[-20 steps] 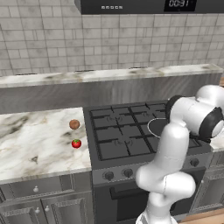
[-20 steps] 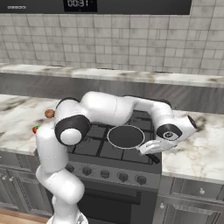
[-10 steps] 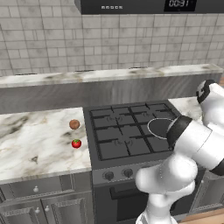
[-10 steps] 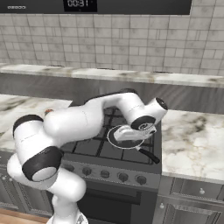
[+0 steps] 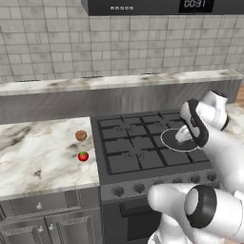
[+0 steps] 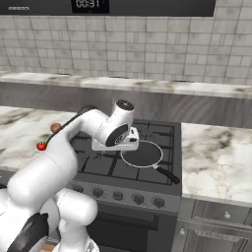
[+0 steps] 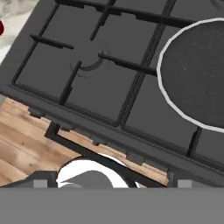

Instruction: Place the pan on the front right burner on the stove. Then place the tomato and the onion in the pan and turn on the front right burner.

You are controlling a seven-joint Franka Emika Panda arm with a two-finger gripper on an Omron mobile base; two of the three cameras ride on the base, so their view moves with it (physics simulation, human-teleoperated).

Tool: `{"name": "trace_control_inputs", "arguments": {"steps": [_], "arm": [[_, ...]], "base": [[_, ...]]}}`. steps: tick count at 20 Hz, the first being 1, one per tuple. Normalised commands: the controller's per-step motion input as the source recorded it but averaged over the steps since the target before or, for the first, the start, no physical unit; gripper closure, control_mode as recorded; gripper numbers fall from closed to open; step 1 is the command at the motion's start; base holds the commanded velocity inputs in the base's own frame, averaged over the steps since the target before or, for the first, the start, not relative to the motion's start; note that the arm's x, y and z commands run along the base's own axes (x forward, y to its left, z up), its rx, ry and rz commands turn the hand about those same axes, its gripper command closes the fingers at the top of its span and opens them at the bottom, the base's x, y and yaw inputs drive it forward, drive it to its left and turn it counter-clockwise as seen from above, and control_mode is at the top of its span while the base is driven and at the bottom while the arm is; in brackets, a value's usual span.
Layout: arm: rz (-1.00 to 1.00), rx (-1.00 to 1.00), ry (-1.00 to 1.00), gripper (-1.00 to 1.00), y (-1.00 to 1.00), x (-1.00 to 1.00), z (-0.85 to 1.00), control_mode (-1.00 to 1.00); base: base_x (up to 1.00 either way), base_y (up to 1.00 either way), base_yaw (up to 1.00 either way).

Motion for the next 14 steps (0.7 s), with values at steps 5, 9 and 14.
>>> {"name": "trace_control_inputs", "arguments": {"steps": [5,9,14], "arm": [[-0.21,-0.19,0.09,-1.00,0.83,0.34,0.01,-1.00],[-0.20,-0.15,0.25,-1.00,0.53,0.50,0.03,-1.00],[-0.08,-0.07,0.20,-1.00,0.22,0.61,0.00,-1.00]], "base": [[0.00,0.00,0.00],[0.00,0.00,0.00],[0.00,0.00,0.00]]}}
